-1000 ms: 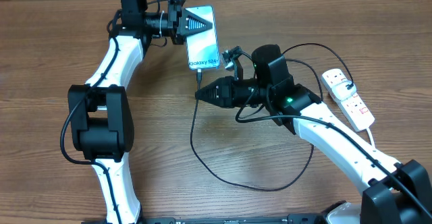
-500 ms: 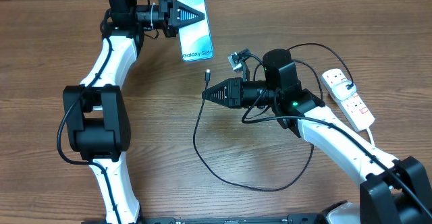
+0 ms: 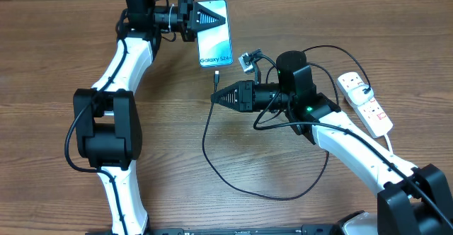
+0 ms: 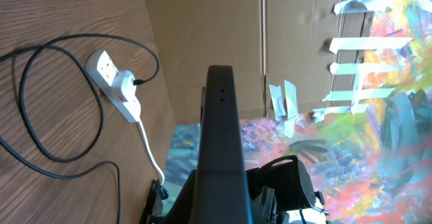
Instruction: Plug charger to phone and switch on socket
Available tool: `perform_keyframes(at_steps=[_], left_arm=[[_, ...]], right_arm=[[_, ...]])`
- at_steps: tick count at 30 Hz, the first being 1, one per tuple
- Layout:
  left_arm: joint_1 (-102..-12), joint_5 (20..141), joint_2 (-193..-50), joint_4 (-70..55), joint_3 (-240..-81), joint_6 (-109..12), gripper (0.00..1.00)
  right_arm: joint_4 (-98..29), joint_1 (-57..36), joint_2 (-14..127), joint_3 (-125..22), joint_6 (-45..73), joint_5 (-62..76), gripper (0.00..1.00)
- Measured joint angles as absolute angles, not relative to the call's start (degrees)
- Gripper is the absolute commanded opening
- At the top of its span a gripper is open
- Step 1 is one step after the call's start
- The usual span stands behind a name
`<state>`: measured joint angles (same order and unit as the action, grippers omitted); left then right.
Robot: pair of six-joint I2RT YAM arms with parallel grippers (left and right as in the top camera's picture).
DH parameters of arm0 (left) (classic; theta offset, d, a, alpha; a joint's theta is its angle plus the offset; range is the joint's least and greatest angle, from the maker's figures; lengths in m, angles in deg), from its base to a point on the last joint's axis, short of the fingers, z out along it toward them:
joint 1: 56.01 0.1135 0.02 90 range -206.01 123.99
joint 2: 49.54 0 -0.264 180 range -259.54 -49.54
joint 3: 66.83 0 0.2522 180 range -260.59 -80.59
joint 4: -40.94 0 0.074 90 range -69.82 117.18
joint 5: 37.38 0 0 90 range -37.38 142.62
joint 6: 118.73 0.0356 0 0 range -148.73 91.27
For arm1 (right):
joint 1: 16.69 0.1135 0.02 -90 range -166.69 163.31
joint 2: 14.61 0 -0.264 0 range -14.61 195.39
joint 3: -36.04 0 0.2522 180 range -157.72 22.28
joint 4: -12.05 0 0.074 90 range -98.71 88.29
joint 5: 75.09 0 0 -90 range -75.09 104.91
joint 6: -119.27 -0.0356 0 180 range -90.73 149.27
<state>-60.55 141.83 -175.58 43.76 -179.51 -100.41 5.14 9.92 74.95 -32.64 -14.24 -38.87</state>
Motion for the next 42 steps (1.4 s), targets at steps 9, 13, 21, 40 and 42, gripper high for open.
perform_keyframes(at_steps=[9, 13, 21, 40, 42], left_arm=[[-60.8, 141.8, -175.6, 43.8, -179.5, -100.4, 0.04], [-60.9, 141.8, -175.6, 43.8, -179.5, -100.4, 0.04], [-60.9, 141.8, -175.6, 43.8, -179.5, -100.4, 0.04], [-62.7, 141.8, -175.6, 43.8, -179.5, -100.4, 0.04], [-62.7, 141.8, -175.6, 43.8, -179.5, -100.4, 0.04]], right_arm=[[5.1, 8.6, 75.0, -32.6, -14.3, -38.9, 0.04], [5.1, 8.5, 75.0, -32.6, -14.2, -38.9, 0.04], [5.3, 8.5, 75.0, -32.6, -14.3, -38.9, 0.04], [6.0, 8.5, 75.0, -32.6, -15.0, -38.9, 0.04], [6.0, 8.5, 75.0, -32.6, -15.1, -38.9, 0.04]])
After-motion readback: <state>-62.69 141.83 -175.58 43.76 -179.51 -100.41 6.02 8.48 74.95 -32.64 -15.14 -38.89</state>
